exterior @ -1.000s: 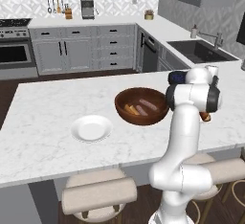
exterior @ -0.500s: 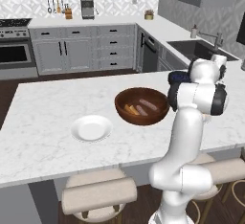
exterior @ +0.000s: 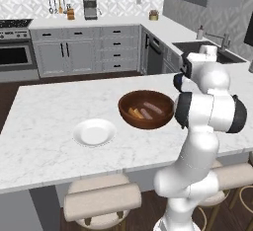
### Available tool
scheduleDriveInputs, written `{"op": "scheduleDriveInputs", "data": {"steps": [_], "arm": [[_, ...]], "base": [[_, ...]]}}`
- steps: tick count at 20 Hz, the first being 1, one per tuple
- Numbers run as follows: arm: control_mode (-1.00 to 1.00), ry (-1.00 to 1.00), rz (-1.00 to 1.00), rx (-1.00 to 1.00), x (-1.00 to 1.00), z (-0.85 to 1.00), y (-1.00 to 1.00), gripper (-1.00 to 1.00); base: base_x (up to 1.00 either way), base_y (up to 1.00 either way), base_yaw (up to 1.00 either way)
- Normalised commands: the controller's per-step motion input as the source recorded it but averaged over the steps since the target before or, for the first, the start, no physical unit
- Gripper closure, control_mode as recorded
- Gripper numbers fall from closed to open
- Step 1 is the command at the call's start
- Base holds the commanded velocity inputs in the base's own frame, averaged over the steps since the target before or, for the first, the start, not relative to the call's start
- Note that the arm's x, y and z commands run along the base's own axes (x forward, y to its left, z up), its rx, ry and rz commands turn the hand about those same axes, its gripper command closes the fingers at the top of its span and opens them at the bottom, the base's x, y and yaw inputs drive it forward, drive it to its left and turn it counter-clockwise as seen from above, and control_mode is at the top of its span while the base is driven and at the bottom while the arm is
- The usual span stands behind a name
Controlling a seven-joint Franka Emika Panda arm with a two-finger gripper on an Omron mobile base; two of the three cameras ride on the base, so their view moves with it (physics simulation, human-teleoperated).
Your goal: Place one bun and one sausage from the bowl on each plate.
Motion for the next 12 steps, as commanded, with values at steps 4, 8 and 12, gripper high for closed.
{"op": "scheduleDriveInputs", "data": {"steps": [4,8,12], "arm": [[-1.0,0.04,0.15,-0.11,0.21,0.0,1.0,-1.0],[-1.0,0.04,0.14,-0.05,0.42,0.0,1.0,-1.0],[-1.0,0.03,0.11,-0.03,0.49,-0.07,0.75,-1.0]], "base": [[0.0,0.0,0.0],[0.0,0.0,0.0],[0.0,0.0,0.0]]}}
